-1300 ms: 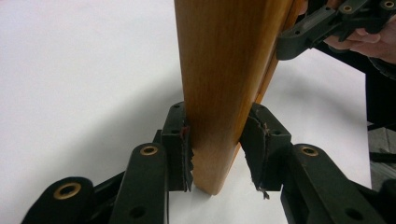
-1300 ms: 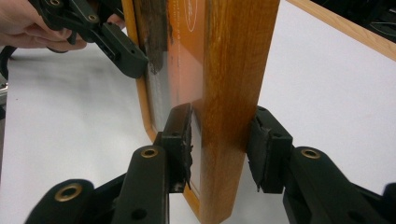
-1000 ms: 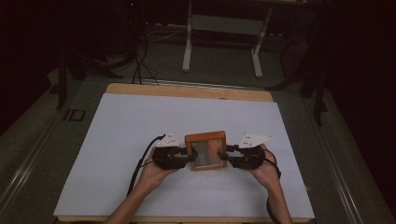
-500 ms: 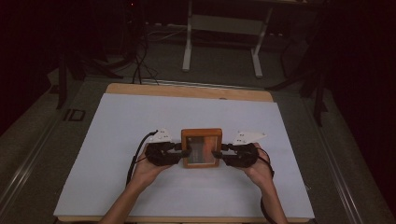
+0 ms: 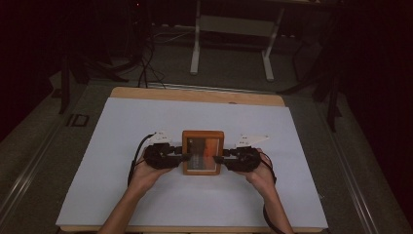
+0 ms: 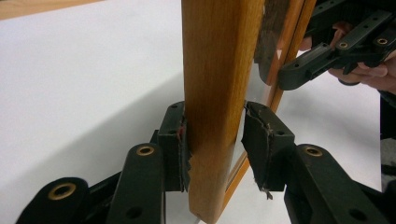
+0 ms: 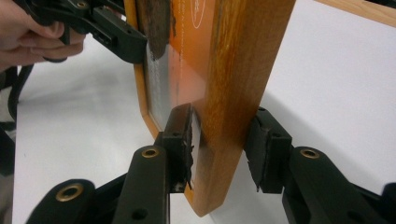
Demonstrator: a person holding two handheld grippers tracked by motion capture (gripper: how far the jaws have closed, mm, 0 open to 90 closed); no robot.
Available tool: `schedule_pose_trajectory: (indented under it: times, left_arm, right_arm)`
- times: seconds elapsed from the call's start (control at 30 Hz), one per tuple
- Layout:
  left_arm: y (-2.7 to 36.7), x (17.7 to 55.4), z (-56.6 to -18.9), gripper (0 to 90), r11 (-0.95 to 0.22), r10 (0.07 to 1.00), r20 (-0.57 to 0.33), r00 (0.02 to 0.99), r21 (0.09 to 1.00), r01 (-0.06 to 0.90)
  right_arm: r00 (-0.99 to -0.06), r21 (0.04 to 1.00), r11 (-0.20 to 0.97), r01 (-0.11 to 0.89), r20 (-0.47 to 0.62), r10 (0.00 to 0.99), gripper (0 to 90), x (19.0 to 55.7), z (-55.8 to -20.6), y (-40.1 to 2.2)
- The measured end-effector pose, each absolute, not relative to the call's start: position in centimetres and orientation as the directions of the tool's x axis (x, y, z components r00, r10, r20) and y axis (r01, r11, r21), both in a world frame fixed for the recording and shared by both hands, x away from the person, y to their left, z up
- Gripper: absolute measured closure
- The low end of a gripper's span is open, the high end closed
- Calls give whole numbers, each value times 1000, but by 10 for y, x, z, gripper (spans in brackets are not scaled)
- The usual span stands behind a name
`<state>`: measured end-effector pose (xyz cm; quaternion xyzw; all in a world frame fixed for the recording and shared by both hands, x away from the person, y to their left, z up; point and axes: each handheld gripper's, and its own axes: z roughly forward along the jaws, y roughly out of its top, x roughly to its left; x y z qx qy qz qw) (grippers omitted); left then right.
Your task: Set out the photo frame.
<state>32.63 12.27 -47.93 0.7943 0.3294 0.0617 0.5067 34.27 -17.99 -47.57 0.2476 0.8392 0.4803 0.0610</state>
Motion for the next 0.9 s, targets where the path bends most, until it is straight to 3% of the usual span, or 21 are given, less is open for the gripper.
schedule_pose_trajectory:
  times: [0.43, 0.9]
  left_arm:
    - [129, 334, -488, 609, -227, 600, -307, 739, 820, 525]
    - [125, 337, -494, 596, -217, 632, -314, 708, 806, 551]
  right_arm:
    - [-850, 828, 368, 422, 220, 479, 632, 351, -487, -174]
    - [-825, 809, 344, 476, 276, 493, 629, 357, -497, -174]
